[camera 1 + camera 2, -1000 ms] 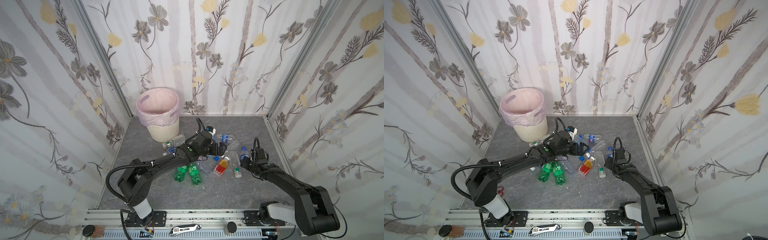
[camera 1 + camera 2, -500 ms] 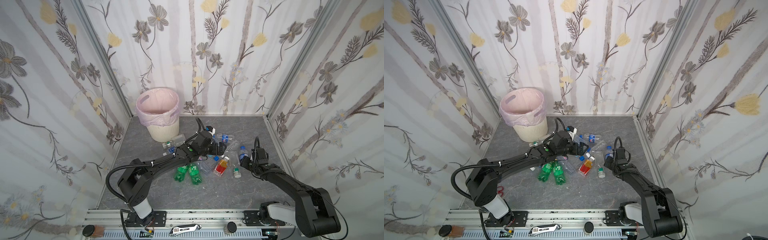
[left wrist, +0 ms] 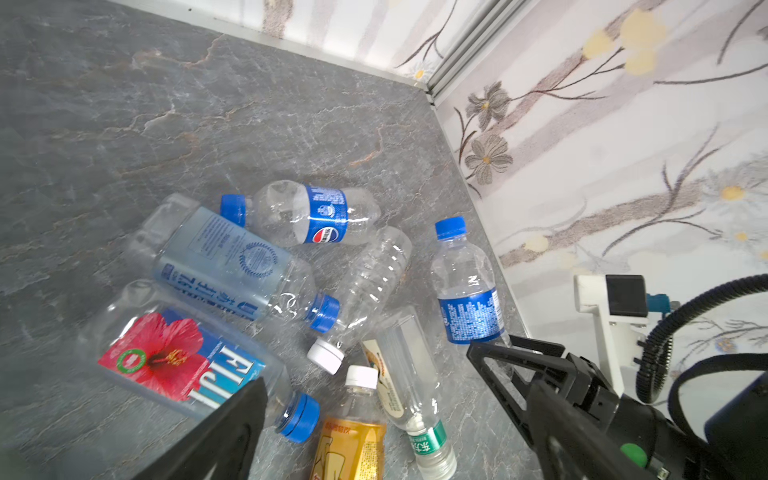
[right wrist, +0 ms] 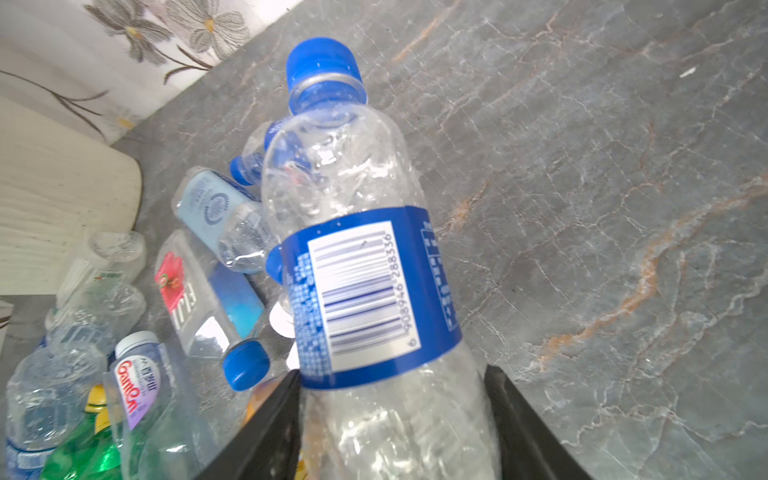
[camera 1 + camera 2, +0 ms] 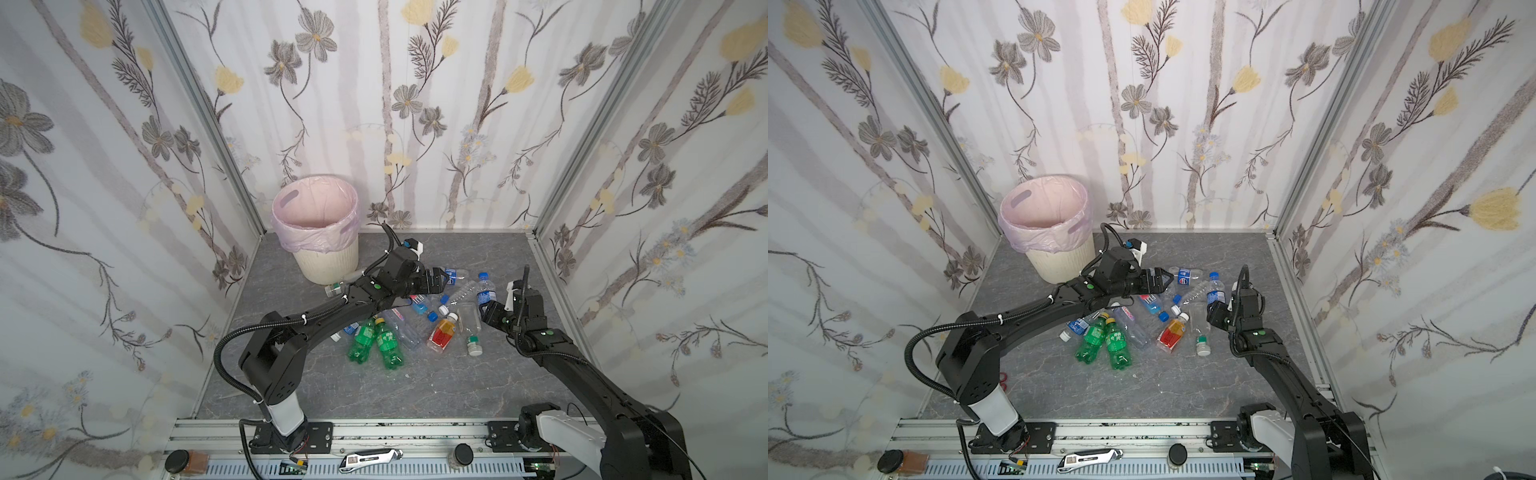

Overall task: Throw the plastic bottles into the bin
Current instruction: 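Lift the blue-label bottle with the right gripper toward the left gripper, then close the left gripper on the bottle's base while the right gripper holds it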

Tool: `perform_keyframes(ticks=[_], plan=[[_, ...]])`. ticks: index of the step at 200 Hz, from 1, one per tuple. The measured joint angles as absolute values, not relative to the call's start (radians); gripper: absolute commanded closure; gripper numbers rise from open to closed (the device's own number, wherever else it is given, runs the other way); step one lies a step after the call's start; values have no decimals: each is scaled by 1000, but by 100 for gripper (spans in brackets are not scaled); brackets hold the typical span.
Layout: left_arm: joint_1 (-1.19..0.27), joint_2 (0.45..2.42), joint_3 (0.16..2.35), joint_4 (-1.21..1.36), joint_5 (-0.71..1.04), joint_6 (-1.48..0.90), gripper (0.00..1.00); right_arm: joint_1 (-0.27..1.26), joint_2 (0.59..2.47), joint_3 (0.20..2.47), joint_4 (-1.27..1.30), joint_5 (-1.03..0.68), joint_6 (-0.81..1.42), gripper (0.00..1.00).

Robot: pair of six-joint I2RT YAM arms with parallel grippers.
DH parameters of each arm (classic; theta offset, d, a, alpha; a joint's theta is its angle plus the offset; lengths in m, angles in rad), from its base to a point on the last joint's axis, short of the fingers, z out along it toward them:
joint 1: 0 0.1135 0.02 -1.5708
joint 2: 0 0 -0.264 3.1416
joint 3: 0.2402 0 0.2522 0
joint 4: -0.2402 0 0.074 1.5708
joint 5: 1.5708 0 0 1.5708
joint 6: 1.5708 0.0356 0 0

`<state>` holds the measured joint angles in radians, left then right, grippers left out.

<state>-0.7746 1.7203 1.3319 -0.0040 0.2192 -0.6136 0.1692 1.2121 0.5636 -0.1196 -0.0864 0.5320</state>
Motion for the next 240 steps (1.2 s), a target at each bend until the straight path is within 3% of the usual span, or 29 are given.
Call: perform_keyframes(ticks=[100,199,240], plan=[[-756,1775,1412,9,323,-681,3,308,1188,605,-12,-179,514,46],[-725,1774,1407,29,345,-731,16,444,1287,711,97,-185,550,47],[-718,1772,1402,51,345,-739,28,474,1296,714,110,-187,558,47]])
